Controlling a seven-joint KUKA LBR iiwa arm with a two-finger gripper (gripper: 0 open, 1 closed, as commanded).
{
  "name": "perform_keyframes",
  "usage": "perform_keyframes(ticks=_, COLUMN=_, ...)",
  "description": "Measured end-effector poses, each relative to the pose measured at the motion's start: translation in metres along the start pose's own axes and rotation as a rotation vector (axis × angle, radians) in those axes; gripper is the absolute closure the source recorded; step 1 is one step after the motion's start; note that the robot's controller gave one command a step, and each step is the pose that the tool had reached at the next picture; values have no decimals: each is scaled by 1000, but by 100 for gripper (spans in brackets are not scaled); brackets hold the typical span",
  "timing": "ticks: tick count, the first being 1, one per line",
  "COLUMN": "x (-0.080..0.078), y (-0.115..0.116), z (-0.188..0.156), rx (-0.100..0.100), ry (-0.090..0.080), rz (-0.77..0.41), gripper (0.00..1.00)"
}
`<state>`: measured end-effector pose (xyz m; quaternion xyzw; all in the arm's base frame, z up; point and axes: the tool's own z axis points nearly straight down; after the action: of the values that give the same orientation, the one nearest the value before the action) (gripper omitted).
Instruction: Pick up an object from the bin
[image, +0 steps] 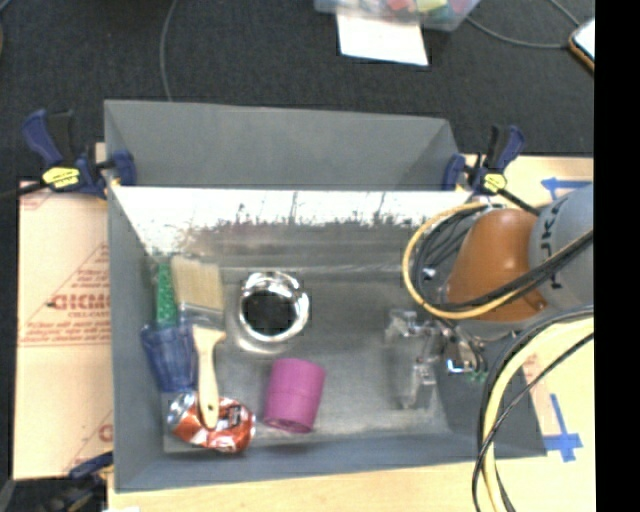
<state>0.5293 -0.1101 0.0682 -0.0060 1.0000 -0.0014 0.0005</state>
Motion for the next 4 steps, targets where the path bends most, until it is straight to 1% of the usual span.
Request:
perform_keyframes(ticks=1, x=-104, y=117, z=-83, rx=-1, ry=-16, rz=168, gripper=0)
perform_keyframes(ticks=2, x=-78, y=34, z=-32, rx=3, ry=-2, rz=-1, gripper=0)
perform_keyframes(ticks=3, x=-107, y=154, z=-12, rx=-4, ry=-25, rz=139, gripper=0)
perform_keyframes(ticks=4, x=-114, y=184, z=-6, rx=1, ry=-21, rz=-15, gripper=100)
